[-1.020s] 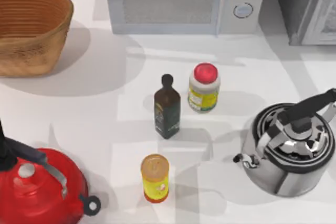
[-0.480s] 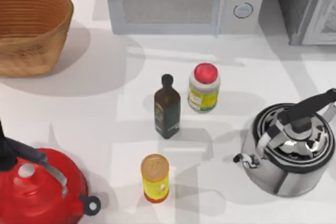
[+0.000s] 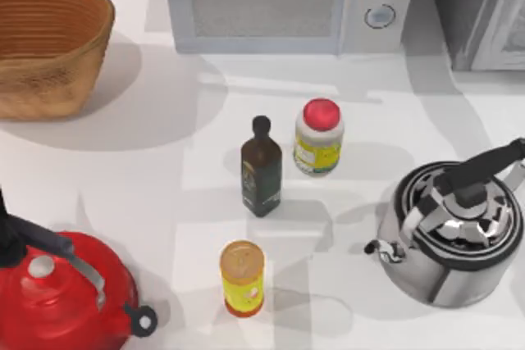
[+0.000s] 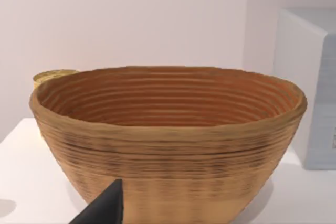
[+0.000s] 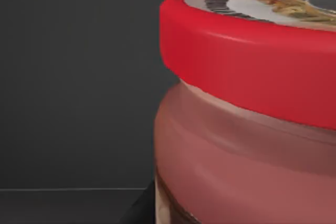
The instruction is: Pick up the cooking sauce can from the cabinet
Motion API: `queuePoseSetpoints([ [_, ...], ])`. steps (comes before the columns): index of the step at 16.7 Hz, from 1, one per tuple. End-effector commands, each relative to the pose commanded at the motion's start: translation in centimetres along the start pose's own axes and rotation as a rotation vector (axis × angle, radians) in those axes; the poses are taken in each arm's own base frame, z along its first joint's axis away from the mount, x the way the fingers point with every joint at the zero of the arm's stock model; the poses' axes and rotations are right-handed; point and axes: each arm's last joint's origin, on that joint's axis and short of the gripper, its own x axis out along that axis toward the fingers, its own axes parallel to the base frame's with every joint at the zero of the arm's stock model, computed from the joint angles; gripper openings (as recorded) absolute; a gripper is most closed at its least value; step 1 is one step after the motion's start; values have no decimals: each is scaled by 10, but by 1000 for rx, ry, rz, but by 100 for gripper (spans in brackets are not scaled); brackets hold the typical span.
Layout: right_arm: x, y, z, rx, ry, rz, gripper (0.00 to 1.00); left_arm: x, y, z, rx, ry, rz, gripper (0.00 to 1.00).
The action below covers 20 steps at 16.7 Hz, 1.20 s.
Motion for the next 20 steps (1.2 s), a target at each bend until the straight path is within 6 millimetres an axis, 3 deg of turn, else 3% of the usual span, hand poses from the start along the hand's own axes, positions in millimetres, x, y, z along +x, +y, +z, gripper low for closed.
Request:
queuePoseSetpoints([
  [2,-34,-4,8,0,1,0,0,0,0,0,0,0,0,100],
  [4,-52,-6,10,-2,8,1,0,0,0,0,0,0,0,100],
  [10,-57,-9,11,3,0,-4,0,0,0,0,0,0,0,100],
  [14,-68,-21,5,13,-11,-24,0,0,0,0,0,0,0,100],
  [20,-100,-49,-35,24,-17,-42,0,0,0,0,0,0,0,100],
])
